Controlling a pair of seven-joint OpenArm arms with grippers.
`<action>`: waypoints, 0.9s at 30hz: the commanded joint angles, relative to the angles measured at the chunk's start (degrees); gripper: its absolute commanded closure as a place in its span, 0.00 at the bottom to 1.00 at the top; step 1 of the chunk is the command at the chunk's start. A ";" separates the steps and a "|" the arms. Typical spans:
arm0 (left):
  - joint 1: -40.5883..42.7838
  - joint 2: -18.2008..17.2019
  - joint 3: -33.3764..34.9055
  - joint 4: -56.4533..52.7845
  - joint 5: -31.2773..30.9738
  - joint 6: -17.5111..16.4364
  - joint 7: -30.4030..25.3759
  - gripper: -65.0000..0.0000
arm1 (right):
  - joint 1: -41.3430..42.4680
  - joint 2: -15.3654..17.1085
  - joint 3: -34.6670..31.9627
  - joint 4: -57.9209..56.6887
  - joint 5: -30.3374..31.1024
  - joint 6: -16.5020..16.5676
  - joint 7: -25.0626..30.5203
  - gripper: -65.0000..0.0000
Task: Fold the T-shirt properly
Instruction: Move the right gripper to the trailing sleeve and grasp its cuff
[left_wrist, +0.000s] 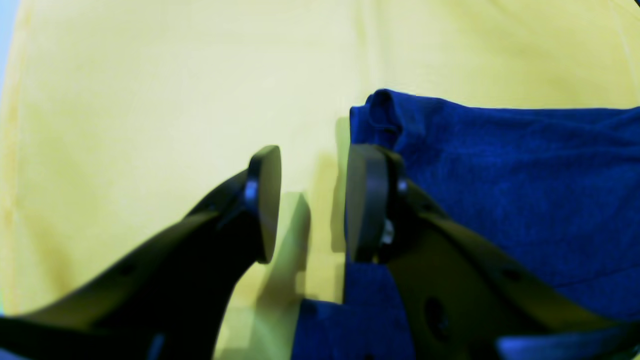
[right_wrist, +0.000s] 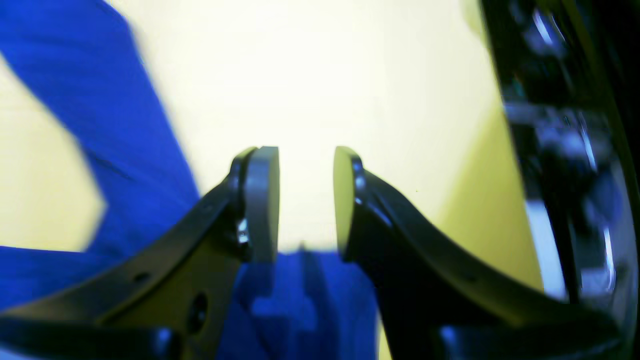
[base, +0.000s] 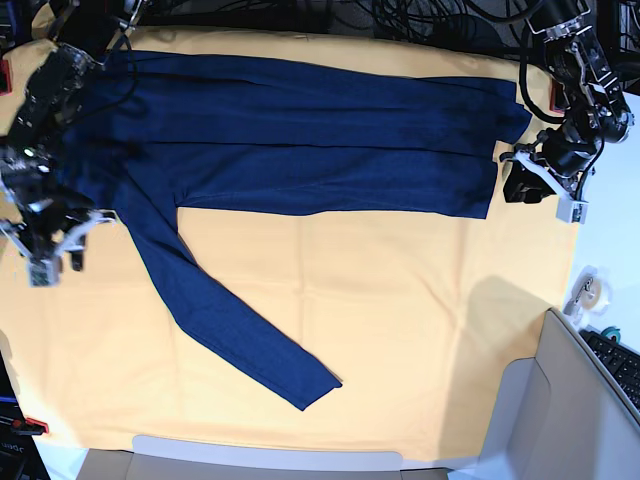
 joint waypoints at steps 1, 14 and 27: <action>-0.55 -0.80 -0.31 1.05 -0.94 -0.05 -0.99 0.66 | 1.89 0.30 -3.33 1.23 -2.29 -1.89 1.57 0.72; -0.55 -0.80 -0.31 1.05 -0.94 -0.05 -1.08 0.66 | 9.28 -11.39 -37.88 -14.07 -50.46 -13.75 7.72 0.72; -0.55 -0.89 -0.23 1.05 -0.94 -0.05 -1.08 0.66 | 20.35 -15.70 -38.06 -43.61 -52.31 -16.30 12.30 0.72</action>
